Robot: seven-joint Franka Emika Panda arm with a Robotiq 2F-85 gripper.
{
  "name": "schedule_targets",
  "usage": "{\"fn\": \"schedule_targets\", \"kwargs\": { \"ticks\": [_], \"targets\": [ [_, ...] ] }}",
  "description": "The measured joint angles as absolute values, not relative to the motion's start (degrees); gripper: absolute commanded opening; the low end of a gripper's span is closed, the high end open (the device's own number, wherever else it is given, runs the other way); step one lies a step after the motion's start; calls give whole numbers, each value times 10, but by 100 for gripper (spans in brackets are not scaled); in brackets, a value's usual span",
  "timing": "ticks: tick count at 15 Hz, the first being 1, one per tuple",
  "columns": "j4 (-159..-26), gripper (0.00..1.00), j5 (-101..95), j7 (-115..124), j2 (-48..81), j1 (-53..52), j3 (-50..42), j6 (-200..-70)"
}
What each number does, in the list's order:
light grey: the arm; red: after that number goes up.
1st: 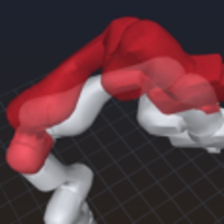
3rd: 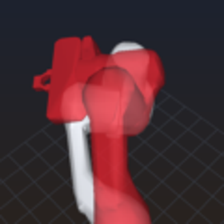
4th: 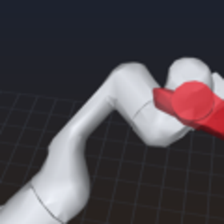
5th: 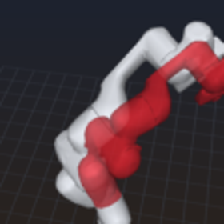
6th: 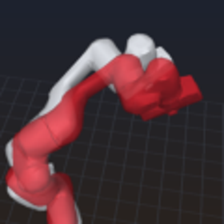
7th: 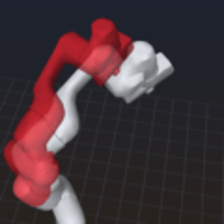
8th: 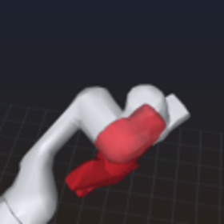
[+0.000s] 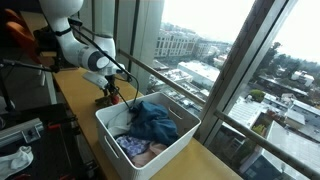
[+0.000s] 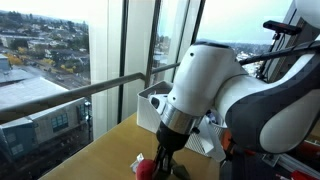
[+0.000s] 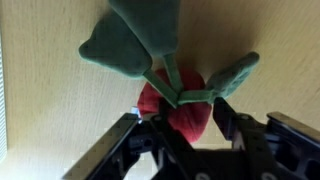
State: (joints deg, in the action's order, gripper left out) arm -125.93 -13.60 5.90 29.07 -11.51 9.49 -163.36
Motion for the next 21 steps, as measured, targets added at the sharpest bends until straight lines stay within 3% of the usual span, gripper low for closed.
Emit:
{"fn": "schedule_targets", "kwargs": {
  "ticks": [2, 11, 21],
  "targets": [
    [-1254, 99, -134, 58, 285, -115, 95, -1634],
    [-1249, 100, -134, 49, 247, -115, 90, -1631],
    [-1248, 100, -134, 48, 289, -122, 90, -1632]
  ]
}}
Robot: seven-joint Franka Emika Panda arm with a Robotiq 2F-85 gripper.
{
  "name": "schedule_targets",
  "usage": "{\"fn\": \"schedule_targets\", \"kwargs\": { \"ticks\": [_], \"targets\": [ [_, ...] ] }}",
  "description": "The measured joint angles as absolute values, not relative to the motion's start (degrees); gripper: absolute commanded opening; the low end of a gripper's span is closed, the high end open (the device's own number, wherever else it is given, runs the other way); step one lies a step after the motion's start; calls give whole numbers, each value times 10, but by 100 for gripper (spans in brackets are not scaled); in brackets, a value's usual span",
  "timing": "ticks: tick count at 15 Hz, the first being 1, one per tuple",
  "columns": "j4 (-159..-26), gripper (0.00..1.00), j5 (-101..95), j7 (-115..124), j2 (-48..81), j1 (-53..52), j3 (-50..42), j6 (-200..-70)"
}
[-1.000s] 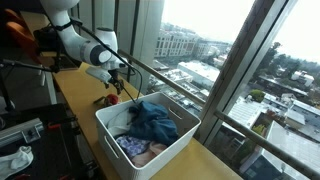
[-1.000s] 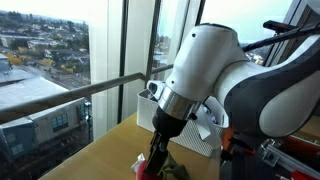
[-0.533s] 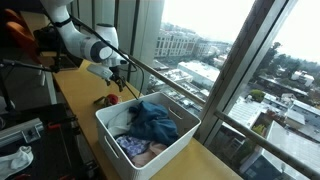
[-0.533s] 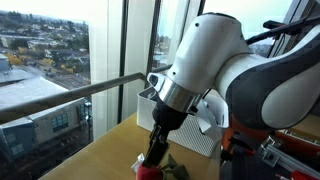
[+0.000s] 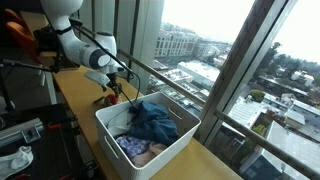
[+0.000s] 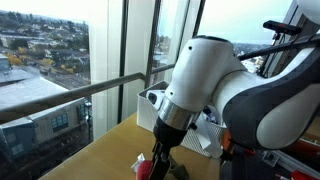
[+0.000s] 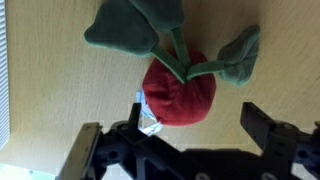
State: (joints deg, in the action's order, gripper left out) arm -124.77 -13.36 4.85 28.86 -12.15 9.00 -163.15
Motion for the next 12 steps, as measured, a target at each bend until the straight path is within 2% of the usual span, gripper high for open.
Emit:
{"fn": "schedule_targets", "kwargs": {
  "ticks": [1, 3, 8, 12],
  "targets": [
    [-1247, 85, -133, 48, 296, -123, 90, -1632],
    [-1242, 65, -133, 48, 310, -126, 90, -1632],
    [-1231, 27, -132, 48, 332, -127, 90, -1632],
    [-1229, 2, -132, 47, 330, -125, 89, -1632]
  ]
}}
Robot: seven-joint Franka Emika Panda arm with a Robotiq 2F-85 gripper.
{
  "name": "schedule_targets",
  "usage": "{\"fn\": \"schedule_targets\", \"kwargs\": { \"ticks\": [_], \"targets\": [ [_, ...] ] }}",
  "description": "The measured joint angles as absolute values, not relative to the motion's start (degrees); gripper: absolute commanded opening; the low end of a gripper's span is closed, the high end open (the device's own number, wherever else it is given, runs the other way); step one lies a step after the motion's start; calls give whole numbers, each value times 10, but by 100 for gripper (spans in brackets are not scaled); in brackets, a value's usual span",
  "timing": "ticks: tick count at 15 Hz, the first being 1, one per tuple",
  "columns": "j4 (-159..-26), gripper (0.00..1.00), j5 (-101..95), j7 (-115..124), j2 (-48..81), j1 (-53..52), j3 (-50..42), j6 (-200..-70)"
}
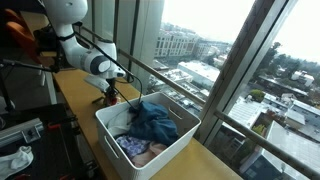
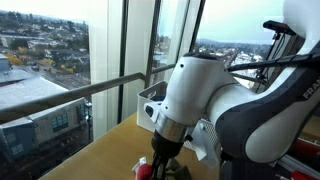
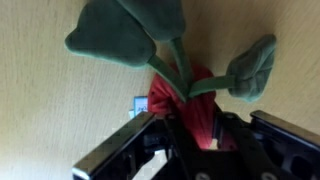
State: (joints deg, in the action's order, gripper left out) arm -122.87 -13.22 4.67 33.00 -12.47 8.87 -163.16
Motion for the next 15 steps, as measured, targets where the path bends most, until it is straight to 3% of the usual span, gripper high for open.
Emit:
{"fn": "schedule_targets", "kwargs": {
  "ticks": [4, 15],
  "targets": [
    [-1241, 4, -131, 42, 283, -110, 74, -1632],
    [-1341, 4, -136, 35, 9, -5, -42, -1615]
  ]
}}
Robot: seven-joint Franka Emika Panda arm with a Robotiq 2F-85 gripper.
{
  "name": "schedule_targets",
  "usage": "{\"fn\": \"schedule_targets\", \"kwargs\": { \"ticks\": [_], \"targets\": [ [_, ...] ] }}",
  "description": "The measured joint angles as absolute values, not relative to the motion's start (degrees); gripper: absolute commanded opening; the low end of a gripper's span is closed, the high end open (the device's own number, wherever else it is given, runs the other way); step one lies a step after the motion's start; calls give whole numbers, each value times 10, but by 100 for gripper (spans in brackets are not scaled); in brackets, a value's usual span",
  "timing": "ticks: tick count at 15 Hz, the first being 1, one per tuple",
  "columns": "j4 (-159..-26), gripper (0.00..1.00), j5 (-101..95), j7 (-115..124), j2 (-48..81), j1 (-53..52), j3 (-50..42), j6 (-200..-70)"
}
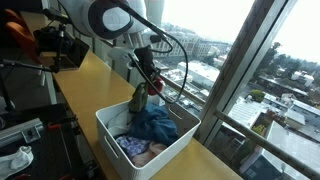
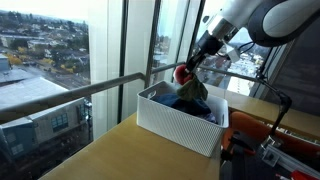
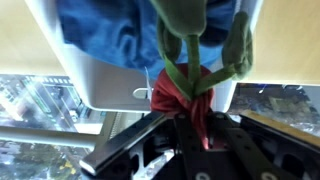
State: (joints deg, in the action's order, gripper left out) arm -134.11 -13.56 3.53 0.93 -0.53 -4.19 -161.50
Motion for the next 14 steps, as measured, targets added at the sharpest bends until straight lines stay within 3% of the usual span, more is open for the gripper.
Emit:
{"fn": "schedule_targets", "kwargs": {
  "ticks": [6, 14],
  "targets": [
    [-1364, 4, -136, 5, -54, 51, -61, -1567],
    [-1426, 4, -132, 8, 54, 37, -44, -1640]
  ]
}}
